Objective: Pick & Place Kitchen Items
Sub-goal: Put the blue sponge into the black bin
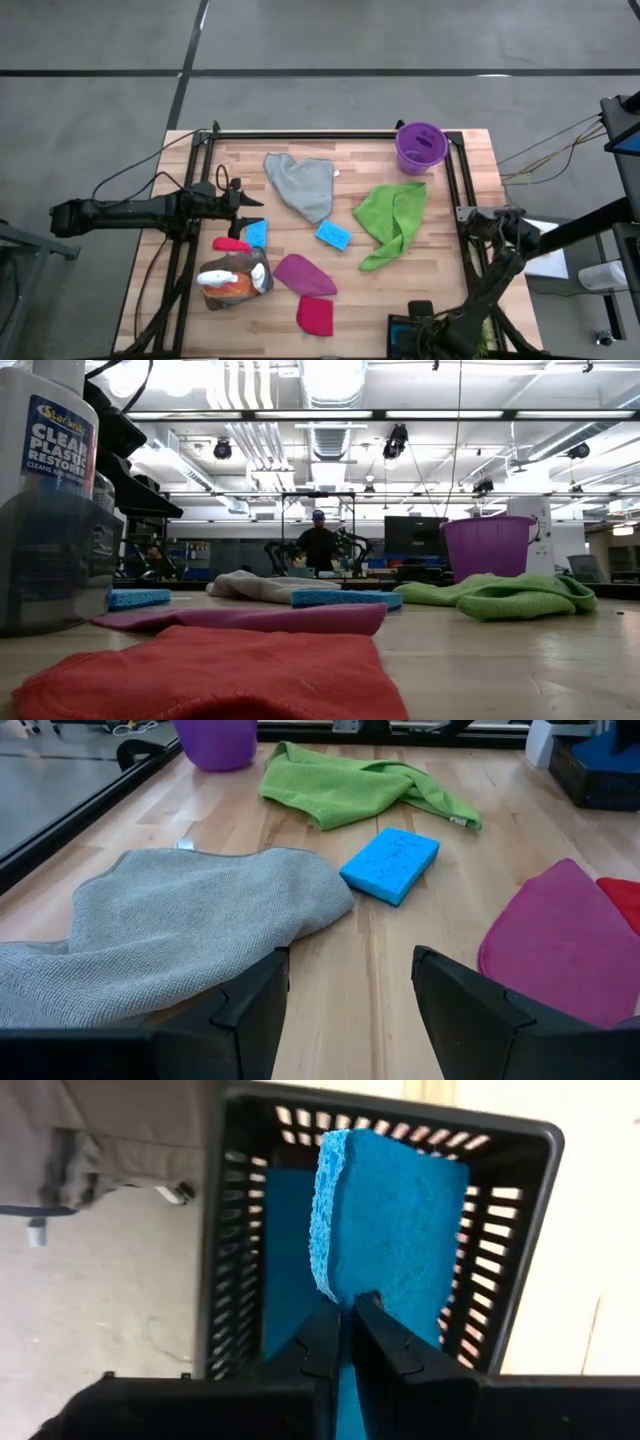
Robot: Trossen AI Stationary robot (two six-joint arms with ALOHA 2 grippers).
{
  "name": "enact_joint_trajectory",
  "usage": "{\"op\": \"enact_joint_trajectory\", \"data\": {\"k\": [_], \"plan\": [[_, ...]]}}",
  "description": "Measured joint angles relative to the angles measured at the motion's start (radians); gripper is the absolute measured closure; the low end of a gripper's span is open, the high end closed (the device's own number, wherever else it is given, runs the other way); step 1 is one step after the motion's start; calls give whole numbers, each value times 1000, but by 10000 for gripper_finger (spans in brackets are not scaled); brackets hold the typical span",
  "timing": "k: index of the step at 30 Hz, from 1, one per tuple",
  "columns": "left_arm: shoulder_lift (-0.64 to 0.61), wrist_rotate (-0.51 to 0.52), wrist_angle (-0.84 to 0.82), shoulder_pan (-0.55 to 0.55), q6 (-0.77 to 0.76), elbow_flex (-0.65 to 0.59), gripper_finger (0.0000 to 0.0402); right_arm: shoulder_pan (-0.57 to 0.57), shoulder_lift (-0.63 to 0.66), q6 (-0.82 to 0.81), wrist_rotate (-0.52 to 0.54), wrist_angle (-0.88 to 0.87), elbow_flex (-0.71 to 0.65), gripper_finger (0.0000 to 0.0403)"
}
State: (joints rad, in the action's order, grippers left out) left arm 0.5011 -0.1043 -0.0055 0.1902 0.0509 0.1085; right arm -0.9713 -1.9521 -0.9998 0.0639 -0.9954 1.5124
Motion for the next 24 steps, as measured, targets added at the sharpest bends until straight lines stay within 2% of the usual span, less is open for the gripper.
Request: {"op": "enact_joint_trajectory", "data": {"k": [7,10,12,20,24], "plan": [[0,0,0,0,0,0,188,21,-13,-34,-1,-35,0,384],[0,0,0,0,0,0,188,25,-13,-47,-1,-37,0,370],[0,0,0,0,0,0,188,25,-13,-52,-1,-39,0,344],[0,0,0,0,0,0,187,24,-13,-61,-15,-38,0,199],[0,0,0,0,0,0,187,24,-13,-64,-31,-40,15,154]]}}
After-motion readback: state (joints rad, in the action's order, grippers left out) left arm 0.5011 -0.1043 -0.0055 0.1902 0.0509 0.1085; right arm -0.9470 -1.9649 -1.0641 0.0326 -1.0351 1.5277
